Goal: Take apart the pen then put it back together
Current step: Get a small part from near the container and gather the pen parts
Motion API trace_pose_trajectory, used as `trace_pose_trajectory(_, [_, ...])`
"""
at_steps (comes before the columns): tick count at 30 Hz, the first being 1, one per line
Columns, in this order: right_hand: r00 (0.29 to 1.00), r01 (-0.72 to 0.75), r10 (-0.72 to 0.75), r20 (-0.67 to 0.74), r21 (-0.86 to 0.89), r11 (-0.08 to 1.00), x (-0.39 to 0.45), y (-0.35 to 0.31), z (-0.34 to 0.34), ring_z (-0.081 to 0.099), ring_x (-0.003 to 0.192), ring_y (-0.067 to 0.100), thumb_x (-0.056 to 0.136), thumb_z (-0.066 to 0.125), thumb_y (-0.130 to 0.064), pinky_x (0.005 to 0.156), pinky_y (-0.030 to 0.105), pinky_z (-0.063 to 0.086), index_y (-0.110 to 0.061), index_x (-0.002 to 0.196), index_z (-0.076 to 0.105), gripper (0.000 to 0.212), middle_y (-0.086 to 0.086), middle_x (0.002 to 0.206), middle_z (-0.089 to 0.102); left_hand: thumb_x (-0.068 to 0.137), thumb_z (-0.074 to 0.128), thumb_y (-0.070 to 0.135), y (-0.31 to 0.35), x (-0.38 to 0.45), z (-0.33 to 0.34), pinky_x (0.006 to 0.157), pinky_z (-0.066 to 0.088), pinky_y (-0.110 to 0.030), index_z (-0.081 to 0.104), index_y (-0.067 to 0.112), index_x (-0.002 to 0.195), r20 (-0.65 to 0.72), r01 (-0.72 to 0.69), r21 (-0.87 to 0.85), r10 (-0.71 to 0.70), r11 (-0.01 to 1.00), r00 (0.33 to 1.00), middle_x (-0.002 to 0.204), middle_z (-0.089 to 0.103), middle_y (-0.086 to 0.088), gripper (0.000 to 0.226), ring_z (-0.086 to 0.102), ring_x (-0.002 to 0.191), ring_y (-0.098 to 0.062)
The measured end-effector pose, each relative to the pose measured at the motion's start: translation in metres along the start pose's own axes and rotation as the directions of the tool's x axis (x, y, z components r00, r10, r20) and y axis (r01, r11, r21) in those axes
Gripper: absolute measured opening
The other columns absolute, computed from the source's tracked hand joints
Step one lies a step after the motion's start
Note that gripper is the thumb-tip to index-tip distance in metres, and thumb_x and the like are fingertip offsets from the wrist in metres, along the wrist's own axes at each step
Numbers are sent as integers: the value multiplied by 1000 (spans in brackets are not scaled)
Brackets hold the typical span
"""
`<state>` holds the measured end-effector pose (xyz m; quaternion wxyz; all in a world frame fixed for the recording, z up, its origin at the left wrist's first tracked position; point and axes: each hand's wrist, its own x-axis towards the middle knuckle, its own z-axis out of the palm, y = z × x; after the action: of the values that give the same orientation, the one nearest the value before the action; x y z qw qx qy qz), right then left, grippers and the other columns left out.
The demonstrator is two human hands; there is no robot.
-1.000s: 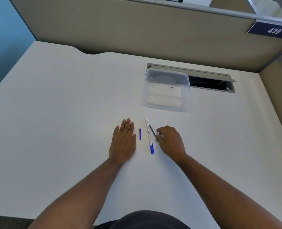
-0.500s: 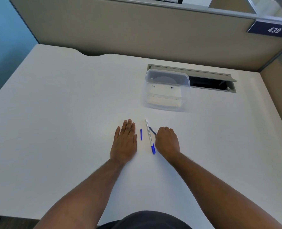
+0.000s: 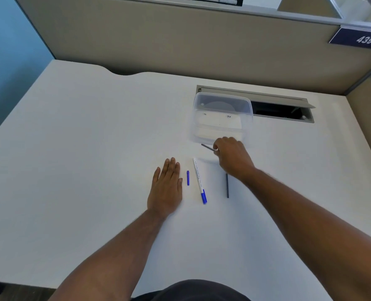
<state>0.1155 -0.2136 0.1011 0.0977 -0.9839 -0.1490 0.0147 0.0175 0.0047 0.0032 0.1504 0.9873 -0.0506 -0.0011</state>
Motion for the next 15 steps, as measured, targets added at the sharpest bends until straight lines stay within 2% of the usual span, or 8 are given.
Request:
trace_pose_trajectory(3, [995,-5,-1,-97,-58,998,22,7,-18,58,102,31,97,61,-9,81,39,40,-13,109,71,16,9,107,67,105,32,26,0,0,0,126,15,-44,29,11,158,-4,5,-13,-5,1000,1000,169,21,-6,55,16,157,-21])
trace_pose_trajectory(7, [972,-105,89,-218,-62,993,48,15,-39,58,102,33,96,61,-5,83,40,41,-11,104,74,17,10,107,67,105,33,26,0,0,1,126,17,-44,31,10,157,-21,6,-21,-7,1000,1000,168,24,-6,54,19,156,-21])
trace_pose_trajectory(10, [959,-158,142,-243,-47,986,62,20,-49,56,102,35,93,58,1,82,39,35,-10,101,74,21,11,105,68,104,31,27,0,0,2,126,17,-44,31,11,157,-22,9,-16,-9,1000,1000,167,25,-6,55,19,156,-21])
trace_pose_trajectory(15, [952,-186,171,-255,-35,982,78,23,-61,54,104,36,92,57,2,84,42,38,-11,101,74,23,13,107,68,104,27,28,-1,0,3,126,17,-45,31,11,157,-13,7,-13,-7,1000,1000,168,24,-5,56,17,156,-21])
